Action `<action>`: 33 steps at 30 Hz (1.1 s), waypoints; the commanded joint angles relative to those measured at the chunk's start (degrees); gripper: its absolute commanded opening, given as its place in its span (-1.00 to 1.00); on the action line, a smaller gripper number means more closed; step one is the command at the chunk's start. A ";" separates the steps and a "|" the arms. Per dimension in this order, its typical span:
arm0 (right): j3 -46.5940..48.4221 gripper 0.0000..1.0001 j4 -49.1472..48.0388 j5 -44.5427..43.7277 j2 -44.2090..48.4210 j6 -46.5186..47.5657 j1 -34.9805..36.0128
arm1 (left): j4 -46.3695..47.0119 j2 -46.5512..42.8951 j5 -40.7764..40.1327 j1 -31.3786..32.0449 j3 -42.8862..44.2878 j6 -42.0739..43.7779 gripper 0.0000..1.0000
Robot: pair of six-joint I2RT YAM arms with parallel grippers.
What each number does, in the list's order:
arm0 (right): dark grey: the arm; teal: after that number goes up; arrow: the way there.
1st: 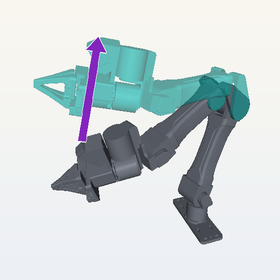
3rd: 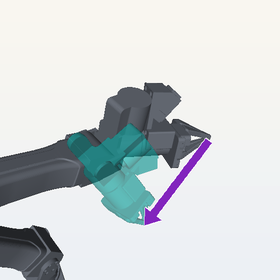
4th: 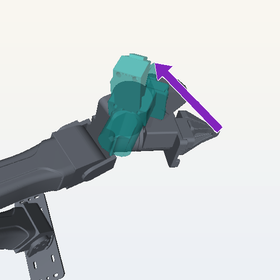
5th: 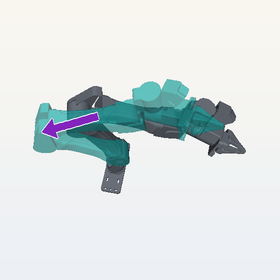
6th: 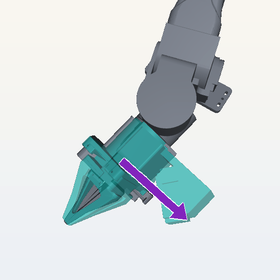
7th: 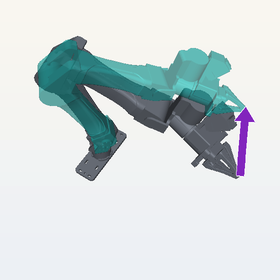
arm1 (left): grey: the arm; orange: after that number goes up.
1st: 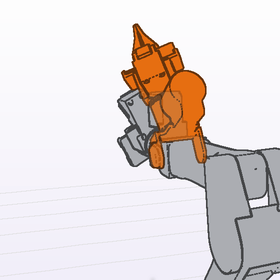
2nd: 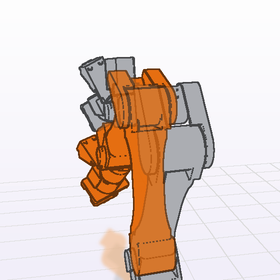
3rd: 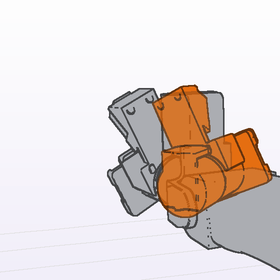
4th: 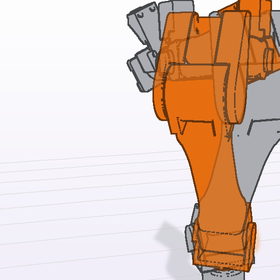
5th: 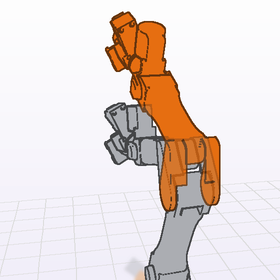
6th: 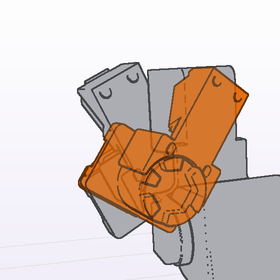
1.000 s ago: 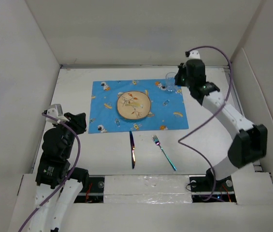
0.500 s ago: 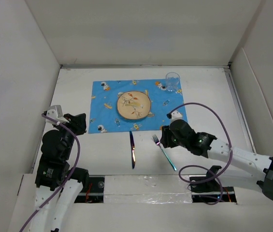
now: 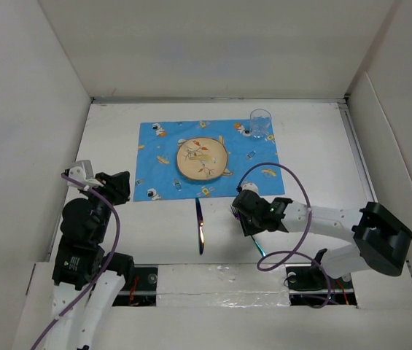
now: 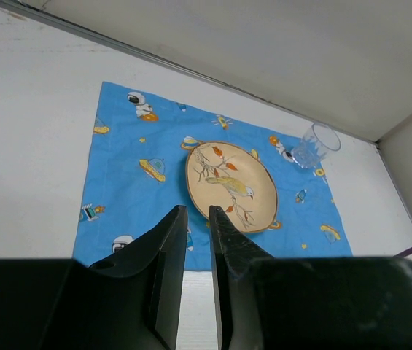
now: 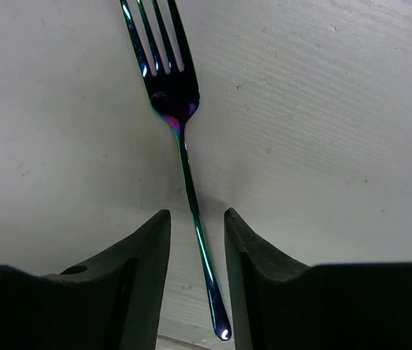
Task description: Set the dinner table for one person
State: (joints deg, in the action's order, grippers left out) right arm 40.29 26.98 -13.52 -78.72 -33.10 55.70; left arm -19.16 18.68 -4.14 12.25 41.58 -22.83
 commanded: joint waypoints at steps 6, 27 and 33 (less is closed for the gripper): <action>3.91 -0.89 0.78 -1.51 -5.92 -0.55 0.98 | 1.76 -1.10 0.10 0.23 -0.10 0.42 -0.66; 68.21 -1.00 -2.75 -1.07 -37.76 0.33 3.80 | -1.14 0.31 -10.45 0.76 0.43 -6.70 -0.29; 86.69 -1.00 2.00 -3.17 -52.75 -4.24 2.04 | -0.71 -0.83 -9.31 0.76 0.25 -6.44 -0.27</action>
State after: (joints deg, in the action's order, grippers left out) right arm 120.51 25.54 -15.07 -129.40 -34.41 58.61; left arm -21.23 18.52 -12.93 12.75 41.58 -28.62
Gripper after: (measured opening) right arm 0.021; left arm 0.366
